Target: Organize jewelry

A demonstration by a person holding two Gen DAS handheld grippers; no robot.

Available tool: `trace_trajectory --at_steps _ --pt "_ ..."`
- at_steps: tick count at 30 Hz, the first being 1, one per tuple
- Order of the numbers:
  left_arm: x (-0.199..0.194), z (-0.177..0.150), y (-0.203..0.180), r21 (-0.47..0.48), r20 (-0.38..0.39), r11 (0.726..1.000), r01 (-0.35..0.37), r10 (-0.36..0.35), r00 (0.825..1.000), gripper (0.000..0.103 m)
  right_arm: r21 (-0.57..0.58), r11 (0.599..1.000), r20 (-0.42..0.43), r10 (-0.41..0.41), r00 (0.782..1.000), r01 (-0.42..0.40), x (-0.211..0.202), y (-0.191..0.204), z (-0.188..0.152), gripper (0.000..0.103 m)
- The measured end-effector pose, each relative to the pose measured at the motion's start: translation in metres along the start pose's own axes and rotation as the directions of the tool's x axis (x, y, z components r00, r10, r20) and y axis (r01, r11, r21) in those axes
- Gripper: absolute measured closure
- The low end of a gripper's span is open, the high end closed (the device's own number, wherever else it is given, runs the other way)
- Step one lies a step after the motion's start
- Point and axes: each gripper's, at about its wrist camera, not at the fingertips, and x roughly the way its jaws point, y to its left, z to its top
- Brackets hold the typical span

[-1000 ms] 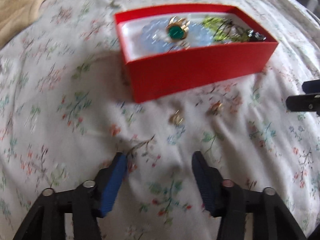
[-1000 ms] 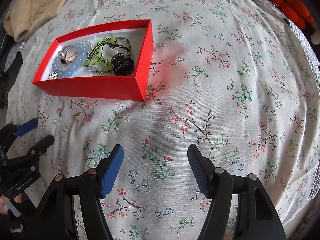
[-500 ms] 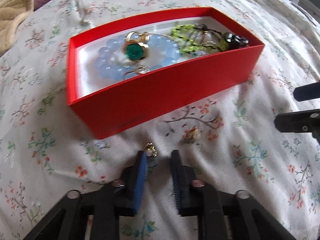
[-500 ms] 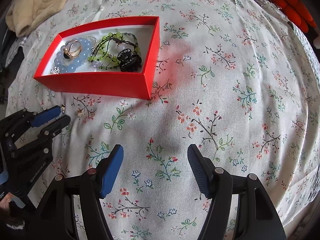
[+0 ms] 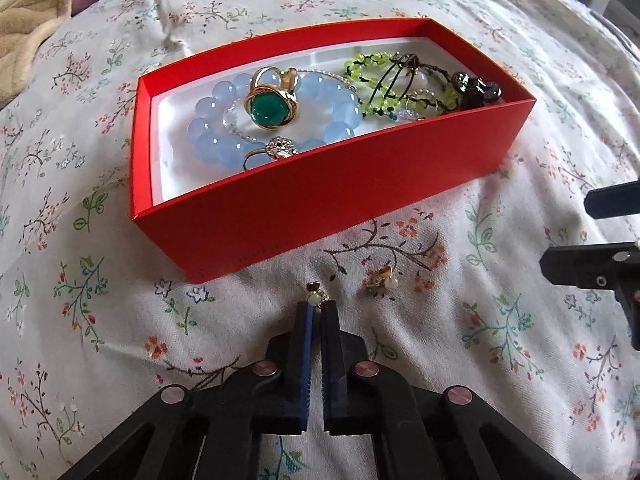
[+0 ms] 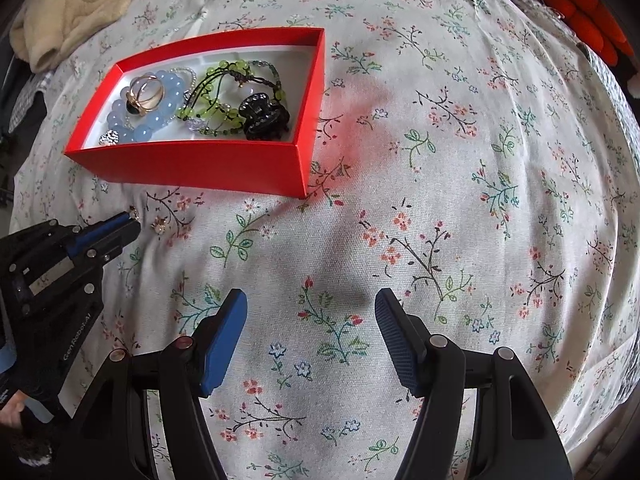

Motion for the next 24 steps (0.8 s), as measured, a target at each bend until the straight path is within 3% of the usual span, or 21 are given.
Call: trace_trajectory --at_steps 10,16,18,21,24 --pt "-0.022 -0.012 0.016 -0.023 0.007 0.999 -0.033 0.033 0.999 0.103 -0.018 0.999 -0.002 0.031 1.0 -0.031 -0.001 0.027 0.007 0.034" --pt "-0.025 -0.013 0.024 -0.034 0.018 0.999 0.012 -0.012 1.0 0.102 -0.01 0.996 -0.004 0.084 0.996 -0.084 0.001 0.044 0.014 0.034" --pt "-0.023 -0.012 0.016 -0.005 0.024 1.0 0.02 -0.02 1.0 0.083 0.003 0.995 0.003 0.095 0.995 -0.095 0.002 0.047 0.017 0.034" --pt "-0.015 -0.011 0.002 0.055 0.033 0.998 -0.006 0.004 0.999 0.067 0.02 0.995 0.007 0.093 0.996 -0.093 0.004 0.044 0.022 0.034" --pt "-0.002 -0.007 -0.003 0.066 0.012 0.997 -0.034 0.033 0.999 0.067 0.04 0.995 -0.003 0.097 0.995 -0.096 0.007 0.039 0.025 0.034"
